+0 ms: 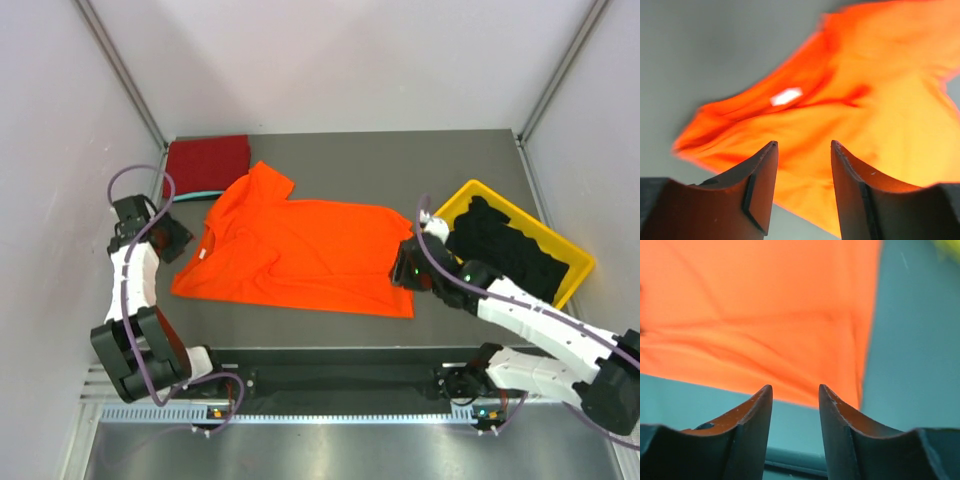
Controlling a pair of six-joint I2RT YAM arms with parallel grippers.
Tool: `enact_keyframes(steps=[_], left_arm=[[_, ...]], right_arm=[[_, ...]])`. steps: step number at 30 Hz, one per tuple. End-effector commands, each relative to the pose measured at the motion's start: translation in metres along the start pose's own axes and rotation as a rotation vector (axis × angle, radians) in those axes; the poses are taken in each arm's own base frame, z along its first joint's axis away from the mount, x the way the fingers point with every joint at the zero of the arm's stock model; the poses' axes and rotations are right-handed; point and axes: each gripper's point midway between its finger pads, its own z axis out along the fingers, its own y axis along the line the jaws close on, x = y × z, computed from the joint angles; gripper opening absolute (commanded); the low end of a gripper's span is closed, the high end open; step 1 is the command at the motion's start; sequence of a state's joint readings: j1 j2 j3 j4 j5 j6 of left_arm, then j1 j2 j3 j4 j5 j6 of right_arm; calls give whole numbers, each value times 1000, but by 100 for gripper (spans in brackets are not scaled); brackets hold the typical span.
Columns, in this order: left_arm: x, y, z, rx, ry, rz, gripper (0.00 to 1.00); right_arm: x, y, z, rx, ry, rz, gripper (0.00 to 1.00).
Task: Fold and stack the t-shirts
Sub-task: Fold the tshirt
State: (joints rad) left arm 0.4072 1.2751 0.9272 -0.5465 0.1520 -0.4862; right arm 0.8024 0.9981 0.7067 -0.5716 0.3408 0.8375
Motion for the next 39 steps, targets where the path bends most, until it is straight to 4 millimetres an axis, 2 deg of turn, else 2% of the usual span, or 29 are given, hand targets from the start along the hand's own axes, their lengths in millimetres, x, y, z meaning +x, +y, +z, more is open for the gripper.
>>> enact_keyframes(steps=[1,2,4,5,6,7,8,9,10,11,13,14,15,16,17,18,20,22,24,25,29,30,31,32,33,34,36,37,39], left_arm=[[-23,-73,-9,323,-18,161,52],[-32,-78,-1,321,-21,177,52],[-36,-89,7,365,-15,207,51],[-41,-93,17,369,-11,212,50],[-45,-96,23,372,-17,229,50],[-47,-100,28,367,-22,251,50],[-54,-100,37,344,-31,262,50],[-56,-103,41,345,-33,275,50],[-57,-109,44,358,-31,281,49],[-59,-122,44,399,-34,300,49],[-60,-143,43,417,-59,372,49],[-69,-155,41,419,-87,404,49],[-73,-160,41,409,-102,427,49],[-71,-169,40,418,-97,438,49],[-78,-176,37,423,-115,434,47],[-83,-178,36,405,-132,402,47],[-84,-186,34,406,-137,361,46],[-84,-182,36,371,-136,308,45],[-77,-178,35,377,-137,275,43],[-70,-165,36,336,-141,251,43],[-61,-143,35,280,-182,252,43],[-61,-140,34,275,-191,253,43],[-58,-139,32,280,-193,252,43],[-50,-137,30,299,-178,249,43],[-50,-141,27,324,-185,230,43],[-42,-140,24,343,-175,219,42],[-34,-144,17,385,-159,186,42],[-28,-144,12,411,-163,182,42],[-18,-145,6,446,-140,159,42]], right_arm=[[-66,55,-4,-258,-96,-232,43],[-89,62,-6,-311,-114,-261,44],[-97,67,11,-344,-65,-305,45],[-118,70,12,-355,-92,-329,46],[-113,71,29,-369,-33,-341,49],[-120,73,36,-375,-28,-346,50],[-138,74,40,-373,-49,-347,51],[-137,71,60,-353,-12,-341,53],[-143,71,67,-344,-7,-334,53],[-161,74,70,-343,-35,-332,53],[-164,72,93,-333,1,-336,53],[-181,79,94,-351,-28,-356,52],[-175,83,112,-386,19,-366,52],[-178,89,118,-403,26,-377,51],[-196,104,119,-421,4,-363,51],[-192,100,146,-371,39,-322,50],[-207,107,175,-276,30,-189,51],[-215,119,189,-250,7,-132,51],[-226,146,206,-269,-54,-77,51],[-236,160,210,-303,-108,-59,52],[-232,208,245,-369,-141,2,58],[-231,213,252,-365,-148,4,59],[-232,218,256,-360,-164,5,59],[-233,233,254,-379,-189,-3,60],[-227,232,269,-354,-202,-4,61],[-230,242,270,-377,-235,-5,61],[-217,256,281,-395,-249,-25,60],[-219,269,277,-416,-274,-38,58],[-212,265,290,-370,-288,-25,54]])
